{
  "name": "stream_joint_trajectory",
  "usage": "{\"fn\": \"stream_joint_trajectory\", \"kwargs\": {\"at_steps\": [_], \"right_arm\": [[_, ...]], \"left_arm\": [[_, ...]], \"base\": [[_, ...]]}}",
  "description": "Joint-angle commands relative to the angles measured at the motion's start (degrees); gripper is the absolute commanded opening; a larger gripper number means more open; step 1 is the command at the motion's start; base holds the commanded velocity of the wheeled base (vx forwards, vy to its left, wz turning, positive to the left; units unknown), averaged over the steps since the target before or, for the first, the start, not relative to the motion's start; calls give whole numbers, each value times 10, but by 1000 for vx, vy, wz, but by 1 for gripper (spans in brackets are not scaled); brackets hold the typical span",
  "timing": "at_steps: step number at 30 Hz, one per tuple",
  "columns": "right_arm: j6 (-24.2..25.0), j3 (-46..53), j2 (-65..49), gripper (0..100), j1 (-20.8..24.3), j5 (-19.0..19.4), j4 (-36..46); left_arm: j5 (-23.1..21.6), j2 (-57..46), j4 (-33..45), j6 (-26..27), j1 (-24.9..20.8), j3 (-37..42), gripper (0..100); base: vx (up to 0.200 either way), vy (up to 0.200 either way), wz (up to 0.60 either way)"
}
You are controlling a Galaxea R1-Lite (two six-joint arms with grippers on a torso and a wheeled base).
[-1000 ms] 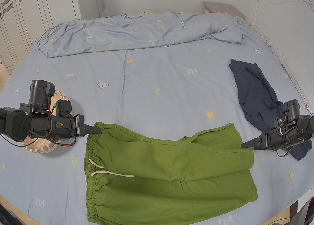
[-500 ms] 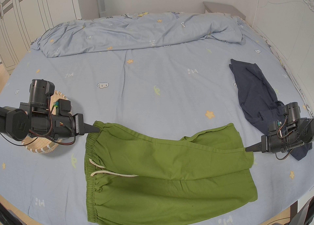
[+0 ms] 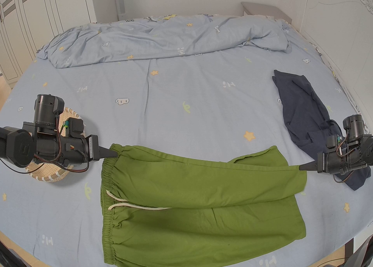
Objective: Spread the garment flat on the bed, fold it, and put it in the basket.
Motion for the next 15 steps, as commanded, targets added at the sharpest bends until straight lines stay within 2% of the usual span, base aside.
{"fn": "stream_joint_trajectory", "kwargs": {"at_steps": [1,4,6,7,9,11,13,14,15], "right_arm": [[11,-37,-40,0,42,-22,15],[29,-137,-63,0,111,-125,106],[29,-169,-63,0,132,-158,124],[29,-211,-60,0,161,-210,137],[33,-258,-39,0,192,-266,139],[33,-283,-27,0,207,-290,140],[33,-283,-27,0,207,-290,140],[31,-328,-5,0,219,-337,143],[31,-346,-3,0,222,-351,144]], "left_arm": [[0,-23,0,0,11,7,0],[4,-40,-4,0,24,13,0],[4,-45,-11,0,34,13,0],[5,-54,-25,0,47,15,0],[6,-59,-33,0,61,15,0],[6,-62,-34,0,70,15,0],[6,-62,-34,0,70,15,0],[7,-69,-34,1,80,14,0],[8,-69,-34,3,81,15,0]], "base": [[0,0,0],[0,0,0],[0,0,0],[0,0,0],[0,0,0],[0,0,0],[0,0,0],[0,0,0],[0,0,0]]}}
